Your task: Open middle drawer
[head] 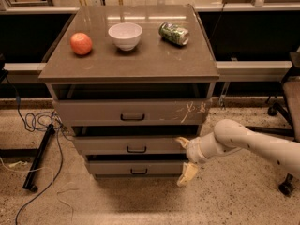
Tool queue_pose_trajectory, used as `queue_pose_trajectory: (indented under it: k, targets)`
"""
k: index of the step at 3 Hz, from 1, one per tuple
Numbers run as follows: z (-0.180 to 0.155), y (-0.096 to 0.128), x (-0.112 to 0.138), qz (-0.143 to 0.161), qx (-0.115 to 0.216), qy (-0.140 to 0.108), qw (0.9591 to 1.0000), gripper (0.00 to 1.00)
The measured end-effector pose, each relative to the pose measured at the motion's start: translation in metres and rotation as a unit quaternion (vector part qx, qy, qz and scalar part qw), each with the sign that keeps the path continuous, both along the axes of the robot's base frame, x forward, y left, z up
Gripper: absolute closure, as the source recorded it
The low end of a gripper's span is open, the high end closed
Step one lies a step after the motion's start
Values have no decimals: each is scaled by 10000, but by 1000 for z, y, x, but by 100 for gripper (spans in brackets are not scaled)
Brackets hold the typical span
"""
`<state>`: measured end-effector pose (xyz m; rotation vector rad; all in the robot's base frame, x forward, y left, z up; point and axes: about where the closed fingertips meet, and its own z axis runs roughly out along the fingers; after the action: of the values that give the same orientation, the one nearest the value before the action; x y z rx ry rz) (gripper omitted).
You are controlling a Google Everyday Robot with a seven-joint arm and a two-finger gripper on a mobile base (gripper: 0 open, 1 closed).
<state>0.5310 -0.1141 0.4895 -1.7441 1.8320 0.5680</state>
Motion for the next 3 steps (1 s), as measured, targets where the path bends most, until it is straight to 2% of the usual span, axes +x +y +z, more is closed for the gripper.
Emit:
queue_pose_trajectory:
  k: [1, 2, 3]
  targets:
    - [-1, 20, 18, 230, 12, -198, 9995, 0]
    - [-2, 37, 46, 354, 86, -512, 9980, 0]
    - [-7, 34, 63, 239, 122, -750, 9968, 0]
